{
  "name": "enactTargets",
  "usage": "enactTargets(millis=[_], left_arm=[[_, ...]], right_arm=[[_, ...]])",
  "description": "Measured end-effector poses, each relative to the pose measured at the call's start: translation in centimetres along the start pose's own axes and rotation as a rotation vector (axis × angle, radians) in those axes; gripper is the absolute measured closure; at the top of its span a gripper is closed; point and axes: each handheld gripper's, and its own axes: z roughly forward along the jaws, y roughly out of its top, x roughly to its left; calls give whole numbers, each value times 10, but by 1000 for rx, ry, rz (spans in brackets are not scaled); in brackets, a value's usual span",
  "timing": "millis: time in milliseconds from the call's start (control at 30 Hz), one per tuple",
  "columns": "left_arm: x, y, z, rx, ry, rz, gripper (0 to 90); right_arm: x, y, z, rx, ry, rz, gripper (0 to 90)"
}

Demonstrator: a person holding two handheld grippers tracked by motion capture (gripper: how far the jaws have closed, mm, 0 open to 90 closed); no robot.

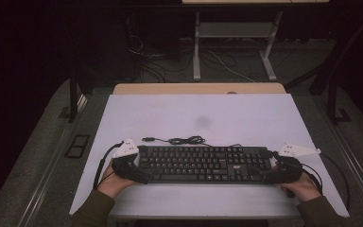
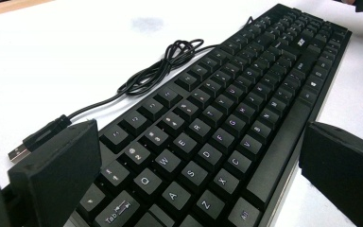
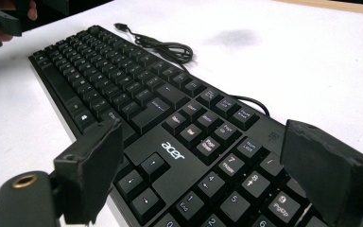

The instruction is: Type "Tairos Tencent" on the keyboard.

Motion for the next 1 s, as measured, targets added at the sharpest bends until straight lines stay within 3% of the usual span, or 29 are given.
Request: enactTargets(millis=[467, 1000], left_arm=[[-1, 0, 1, 12, -8, 15, 0], [0, 0, -2, -9, -5, -1, 0]], right_arm=[[4, 3, 4, -10, 11, 8, 135], [7, 18, 10, -19, 29, 12, 135]])
